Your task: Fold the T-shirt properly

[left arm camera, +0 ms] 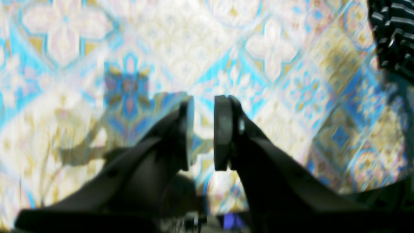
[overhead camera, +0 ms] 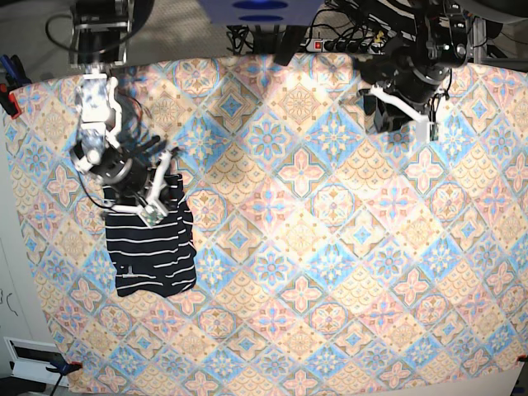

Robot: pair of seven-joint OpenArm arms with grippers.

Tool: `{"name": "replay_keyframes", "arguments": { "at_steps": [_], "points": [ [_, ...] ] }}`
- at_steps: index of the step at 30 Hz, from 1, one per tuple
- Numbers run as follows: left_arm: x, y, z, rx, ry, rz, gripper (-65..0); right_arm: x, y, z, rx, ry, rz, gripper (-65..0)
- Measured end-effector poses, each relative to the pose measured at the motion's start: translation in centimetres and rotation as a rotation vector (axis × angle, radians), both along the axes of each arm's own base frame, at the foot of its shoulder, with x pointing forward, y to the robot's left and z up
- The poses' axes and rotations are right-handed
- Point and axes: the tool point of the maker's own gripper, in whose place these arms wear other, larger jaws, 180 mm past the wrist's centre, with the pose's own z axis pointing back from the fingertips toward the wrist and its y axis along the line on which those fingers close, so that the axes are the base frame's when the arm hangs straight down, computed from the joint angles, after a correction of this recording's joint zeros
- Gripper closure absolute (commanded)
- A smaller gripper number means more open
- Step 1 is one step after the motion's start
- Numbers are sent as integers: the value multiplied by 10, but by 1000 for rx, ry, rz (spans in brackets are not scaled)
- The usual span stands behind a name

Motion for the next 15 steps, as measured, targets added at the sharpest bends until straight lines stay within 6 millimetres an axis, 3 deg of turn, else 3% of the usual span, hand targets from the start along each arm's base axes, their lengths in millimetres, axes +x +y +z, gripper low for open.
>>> {"name": "replay_keyframes", "arguments": {
  "at_steps": [4, 8, 9, 13, 15],
  "points": [
    [-28, 22, -5, 39, 57, 48, -99, -49, -15, 7, -71, 35, -28, -18],
    [-64, 26, -12, 54, 139, 51, -99, -107, -30, -14, -88, 152, -66, -15],
    [-70, 26, -13, 53, 150, 49, -99, -114, -35, -17, -99, 167, -78, -15],
    [-105, 43, -16, 90, 232, 82, -99, -177, -58, -37, -148, 315, -123, -15],
    [-119, 48, -18, 107, 266, 84, -99, -203, -59, -43, -137, 370, -130, -15]
  ]
}}
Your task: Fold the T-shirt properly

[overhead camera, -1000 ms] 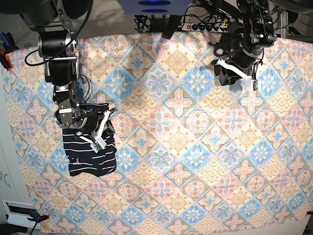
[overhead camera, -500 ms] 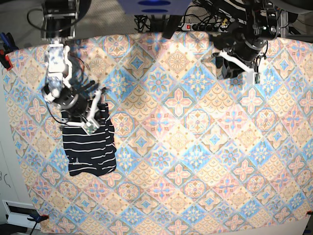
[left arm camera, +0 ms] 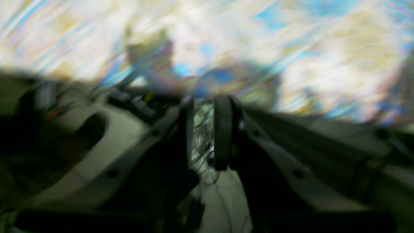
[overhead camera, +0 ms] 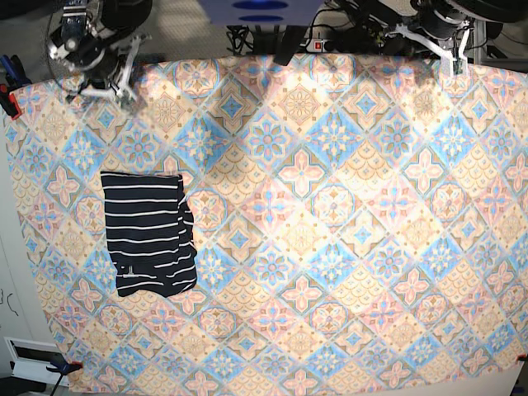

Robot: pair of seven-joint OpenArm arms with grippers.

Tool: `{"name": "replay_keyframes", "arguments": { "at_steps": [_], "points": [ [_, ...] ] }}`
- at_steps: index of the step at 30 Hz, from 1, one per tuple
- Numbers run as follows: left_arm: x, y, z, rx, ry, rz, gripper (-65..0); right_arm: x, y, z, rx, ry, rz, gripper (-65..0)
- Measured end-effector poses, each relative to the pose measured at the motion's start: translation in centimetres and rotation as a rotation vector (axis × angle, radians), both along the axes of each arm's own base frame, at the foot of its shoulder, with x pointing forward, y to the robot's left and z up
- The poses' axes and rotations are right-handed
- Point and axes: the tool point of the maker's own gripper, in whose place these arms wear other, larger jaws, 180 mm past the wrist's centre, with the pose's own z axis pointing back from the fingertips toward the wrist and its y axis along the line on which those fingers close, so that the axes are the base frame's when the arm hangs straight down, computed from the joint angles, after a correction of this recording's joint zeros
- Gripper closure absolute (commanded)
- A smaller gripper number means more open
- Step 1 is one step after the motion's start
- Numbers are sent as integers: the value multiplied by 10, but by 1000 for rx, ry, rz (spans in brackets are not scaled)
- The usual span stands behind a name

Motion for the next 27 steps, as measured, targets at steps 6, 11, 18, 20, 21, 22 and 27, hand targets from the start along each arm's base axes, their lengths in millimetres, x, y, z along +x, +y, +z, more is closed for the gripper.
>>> {"name": "replay_keyframes", "arguments": {
  "at_steps": [6, 11, 18, 20, 21, 22, 27],
  "points": [
    [-39, -3, -4, -9, 96, -4, -99, -63, -19, 1, 54, 91, -165, -15],
    [-58, -1, -6, -8, 146, -7, -98, -106, -46, 4, 7, 169, -249, -15],
    [-111, 8, -63, 17, 321, -5, -98, -182, -59, -40, 72, 329, -416, -15],
    [-109, 3, -79, -2, 299, 1, -98, -204, -57, -56, 105, 375, -466, -15],
    [-110, 1, -88, -5, 305, 0, -98, -208, -57, -65, 112, 390, -491, -15],
    [-112, 0, -97, -10, 317, 6, -98, -207, -56, -74, 125, 392, -515, -15],
    [-131, -8, -142, -8, 398, -14, -98, -189, -45, -116, 250, 355, -647, -15]
  ]
}}
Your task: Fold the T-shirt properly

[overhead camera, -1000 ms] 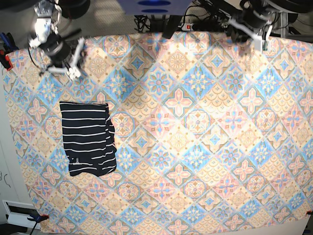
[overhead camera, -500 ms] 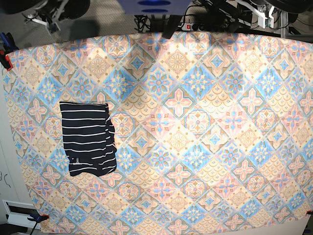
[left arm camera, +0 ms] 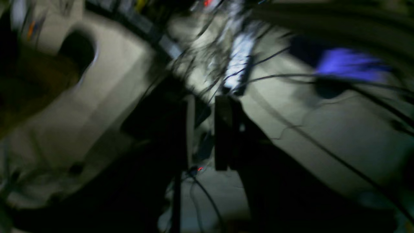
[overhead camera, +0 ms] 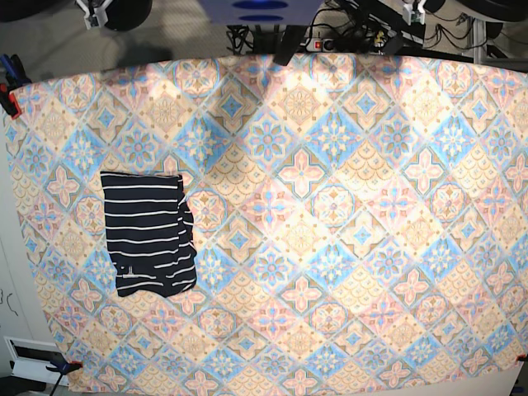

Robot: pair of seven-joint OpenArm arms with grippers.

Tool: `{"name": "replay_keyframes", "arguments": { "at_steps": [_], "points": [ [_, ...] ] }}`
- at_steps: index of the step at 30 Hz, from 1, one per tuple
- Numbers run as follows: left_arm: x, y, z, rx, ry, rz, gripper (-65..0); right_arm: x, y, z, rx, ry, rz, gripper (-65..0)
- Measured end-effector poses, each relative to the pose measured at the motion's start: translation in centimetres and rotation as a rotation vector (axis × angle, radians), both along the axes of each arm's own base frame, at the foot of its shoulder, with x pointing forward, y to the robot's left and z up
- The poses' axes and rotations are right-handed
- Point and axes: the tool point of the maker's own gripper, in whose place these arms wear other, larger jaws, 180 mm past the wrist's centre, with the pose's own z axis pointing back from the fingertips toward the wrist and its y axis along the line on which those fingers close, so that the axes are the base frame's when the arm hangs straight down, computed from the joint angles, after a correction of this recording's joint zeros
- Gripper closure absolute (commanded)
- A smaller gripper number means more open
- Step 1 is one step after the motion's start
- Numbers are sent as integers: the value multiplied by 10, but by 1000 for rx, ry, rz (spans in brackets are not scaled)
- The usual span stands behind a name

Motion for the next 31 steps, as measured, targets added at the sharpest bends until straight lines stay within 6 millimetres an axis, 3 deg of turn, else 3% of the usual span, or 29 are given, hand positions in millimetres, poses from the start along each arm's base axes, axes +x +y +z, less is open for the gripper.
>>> {"name": "replay_keyframes", "arguments": {
  "at_steps": [4, 7, 10, 12, 16, 21, 23, 28, 31],
  "points": [
    [-2, -19, -37, -25, 14, -40, -98, -28, 31, -34, 78, 87, -4, -15],
    [-6, -33, -62, -47, 27, -52, -98, -15, 60, -55, 154, 36, -51, -16],
    [-11, -37, -83, -48, 38, -40, -98, 11, 77, -69, 198, -63, -171, -17],
    [-10, -39, -91, -45, 30, -50, -98, 12, 83, -72, 215, -87, -233, -17],
    [-3, -57, -101, -71, 18, -136, -98, 1, 99, -78, 240, -45, -276, -18],
    [25, -79, -109, -19, -25, -239, -98, 44, 114, -89, 197, -135, -323, -18],
    [35, -80, -109, -9, -46, -243, -98, 51, 126, -90, 208, -145, -327, -18],
    [43, -64, -112, 77, -43, -235, -98, 18, 136, -94, 166, -60, -321, -18],
    [56, -72, -112, 62, -65, -232, -98, 30, 143, -95, 185, -70, -309, -18]
  ]
}}
